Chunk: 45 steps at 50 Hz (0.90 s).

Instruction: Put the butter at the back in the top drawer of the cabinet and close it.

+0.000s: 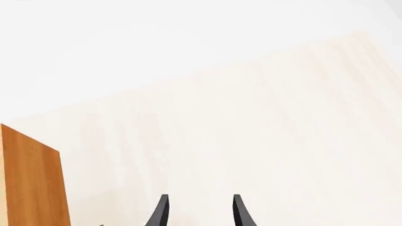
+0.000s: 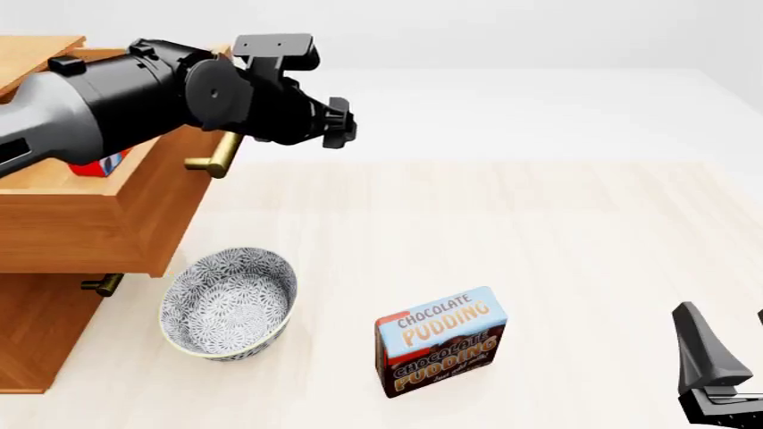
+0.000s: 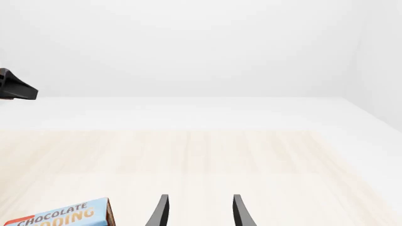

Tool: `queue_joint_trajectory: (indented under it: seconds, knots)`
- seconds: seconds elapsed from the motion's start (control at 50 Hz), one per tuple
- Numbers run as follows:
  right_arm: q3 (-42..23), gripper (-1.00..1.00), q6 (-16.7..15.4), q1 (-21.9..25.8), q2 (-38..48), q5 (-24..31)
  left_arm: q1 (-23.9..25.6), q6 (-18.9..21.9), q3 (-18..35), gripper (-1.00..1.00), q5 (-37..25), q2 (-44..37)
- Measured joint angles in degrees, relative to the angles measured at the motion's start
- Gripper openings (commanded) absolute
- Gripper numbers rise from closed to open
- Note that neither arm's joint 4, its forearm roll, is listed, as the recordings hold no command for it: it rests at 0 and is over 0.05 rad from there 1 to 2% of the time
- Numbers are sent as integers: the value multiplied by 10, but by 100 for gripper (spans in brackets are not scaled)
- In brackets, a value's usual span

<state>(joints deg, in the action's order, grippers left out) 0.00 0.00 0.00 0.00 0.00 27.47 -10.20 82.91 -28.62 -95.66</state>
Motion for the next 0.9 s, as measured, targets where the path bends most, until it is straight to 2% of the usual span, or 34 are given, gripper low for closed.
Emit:
queue_joint_trajectory:
  seconds: [0.9]
  knots:
    - [0, 100, 0, 0, 0, 0, -70, 18, -78, 100, 18, 48]
